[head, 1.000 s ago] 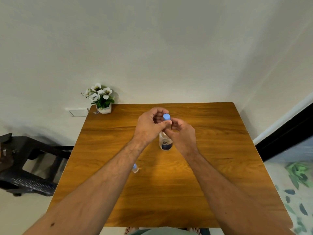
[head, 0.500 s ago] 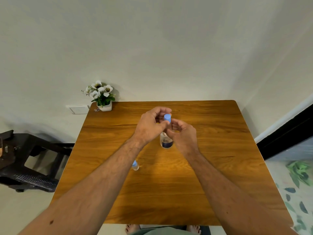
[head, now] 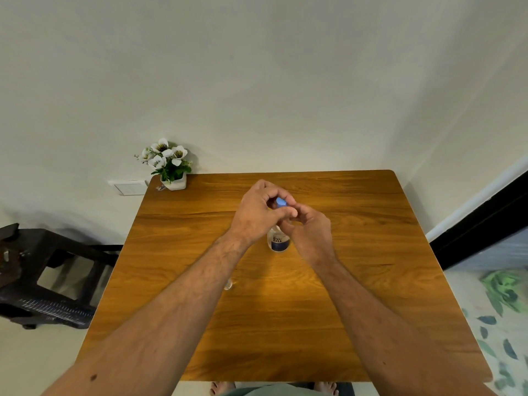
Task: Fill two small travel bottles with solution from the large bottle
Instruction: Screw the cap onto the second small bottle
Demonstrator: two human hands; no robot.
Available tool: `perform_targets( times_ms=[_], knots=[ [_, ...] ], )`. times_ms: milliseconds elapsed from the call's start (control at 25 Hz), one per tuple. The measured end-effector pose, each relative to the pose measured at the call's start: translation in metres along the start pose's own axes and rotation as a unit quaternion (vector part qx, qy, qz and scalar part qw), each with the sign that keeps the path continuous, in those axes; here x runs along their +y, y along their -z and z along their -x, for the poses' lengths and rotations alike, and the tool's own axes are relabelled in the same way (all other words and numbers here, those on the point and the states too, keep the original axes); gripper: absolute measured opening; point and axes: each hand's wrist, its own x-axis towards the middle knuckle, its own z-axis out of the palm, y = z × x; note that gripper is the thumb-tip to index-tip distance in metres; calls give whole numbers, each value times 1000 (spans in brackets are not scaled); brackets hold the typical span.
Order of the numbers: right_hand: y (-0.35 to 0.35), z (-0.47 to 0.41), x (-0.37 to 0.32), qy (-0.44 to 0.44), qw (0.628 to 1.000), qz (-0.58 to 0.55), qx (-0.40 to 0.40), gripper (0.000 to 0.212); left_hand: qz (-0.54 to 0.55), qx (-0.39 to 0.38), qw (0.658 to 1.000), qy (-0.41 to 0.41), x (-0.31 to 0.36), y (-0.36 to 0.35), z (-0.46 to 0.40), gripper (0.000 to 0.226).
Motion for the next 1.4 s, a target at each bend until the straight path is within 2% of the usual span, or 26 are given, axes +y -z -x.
perform_targets(
  times_ms=[120,280,400,480,560,880,1120,1280,1400],
  knots=[
    [0,1,2,3,1000,-2,10,42,44,-21,999,0,-3,1,-1,39],
    [1,2,2,5,1000,0,-2,38,36,-16,999,3,-4,0,3,26],
    [0,4,3,3,1000,3,7,42,51,-28,998,-5,-6,-1,5,41],
    [1,4,4,1,1000,-3,11,39,41,-31,999,-13,-5,-2,7,37],
    [2,5,4,6,1000,-2,6,36,33,-15,999,-6,-3,-3,8,26],
    [3,8,-2,15,1000,8,0,43,40,27,998,36,1,-3,9,36],
    [3,10,-11,25,999,24,19,55,30,121,990,67,12,-8,7,29],
    [2,11,-16,22,998,32,51,43,32,119,991,44,18,-11,10,27],
    [4,12,-14,46,998,28,23,35,10,98,995,6,12,-8,11,22]
  ],
)
